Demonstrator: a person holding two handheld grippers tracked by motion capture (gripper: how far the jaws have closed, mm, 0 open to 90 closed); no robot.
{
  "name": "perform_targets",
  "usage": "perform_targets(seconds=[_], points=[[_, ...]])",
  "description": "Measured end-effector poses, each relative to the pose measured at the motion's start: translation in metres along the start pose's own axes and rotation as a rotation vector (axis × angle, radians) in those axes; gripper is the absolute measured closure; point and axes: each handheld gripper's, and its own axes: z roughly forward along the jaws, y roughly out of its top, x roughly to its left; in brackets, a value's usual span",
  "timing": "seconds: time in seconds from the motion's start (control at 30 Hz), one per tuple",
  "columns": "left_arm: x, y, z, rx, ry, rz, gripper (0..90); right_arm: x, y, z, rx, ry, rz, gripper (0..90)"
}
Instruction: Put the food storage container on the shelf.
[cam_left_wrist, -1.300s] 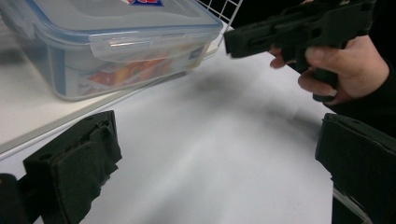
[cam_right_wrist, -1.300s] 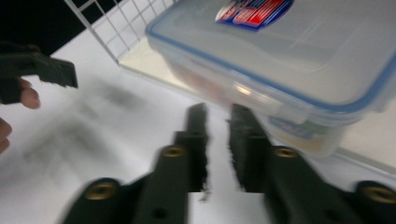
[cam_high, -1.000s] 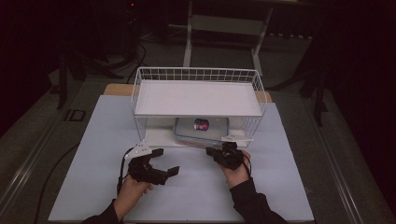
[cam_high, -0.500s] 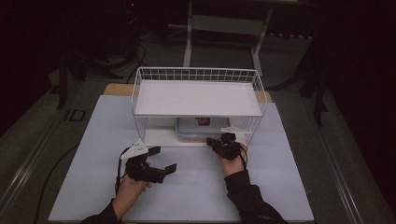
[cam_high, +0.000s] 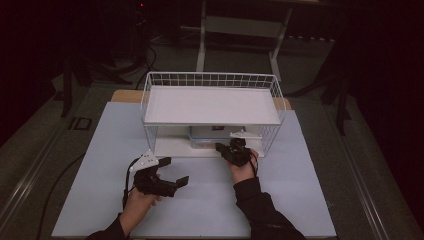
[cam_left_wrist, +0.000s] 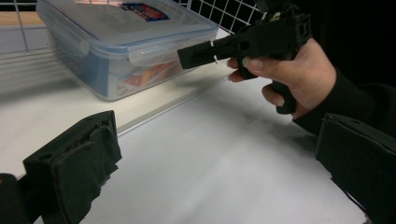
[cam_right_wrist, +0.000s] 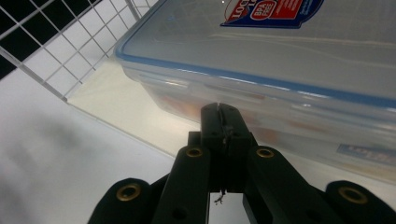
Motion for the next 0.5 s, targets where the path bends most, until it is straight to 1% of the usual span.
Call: perform_targets(seconds=[0.07,0.1,0.13,0.17,0.23,0.3,0.37,0.4,0.47,0.5], points=[[-0.001,0.000,-0.002,-0.001,0.000,0.012,0.0,0.002,-0.002,-0.003,-0.005,0.009,-0.014,77.0],[-0.001,0.000,-0.002,-0.001,0.000,0.012,0.0,0.002,-0.002,-0.003,-0.005,0.009,-0.014,77.0],[-0.001,0.000,-0.002,0.000,0.000,0.011,0.0,0.003,-0.004,-0.008,-0.011,0.019,-0.024,68.9],[-0.001,0.000,-0.002,-0.005,-0.003,0.006,0.0,0.003,-0.005,-0.011,-0.013,0.029,-0.021,62.7],[-0.001,0.000,-0.003,-0.005,-0.001,0.006,0.0,0.004,-0.008,-0.015,-0.011,0.031,-0.030,53.9],[-0.002,-0.001,-0.003,-0.006,-0.003,0.005,0.0,0.003,-0.011,-0.021,-0.027,0.044,-0.031,43.5],[-0.002,-0.001,-0.004,-0.004,-0.003,0.006,0.0,0.004,-0.013,-0.027,-0.036,0.049,-0.039,35.6],[-0.003,-0.001,-0.004,-0.005,-0.004,0.005,0.0,0.004,-0.015,-0.031,-0.048,0.052,-0.033,32.8],[-0.003,-0.001,-0.004,-0.006,-0.006,0.008,0.0,0.002,-0.018,-0.036,-0.052,0.072,-0.031,25.0],[-0.004,-0.001,-0.004,-0.007,-0.009,0.010,0.0,0.002,-0.020,-0.039,-0.053,0.082,-0.030,23.1]])
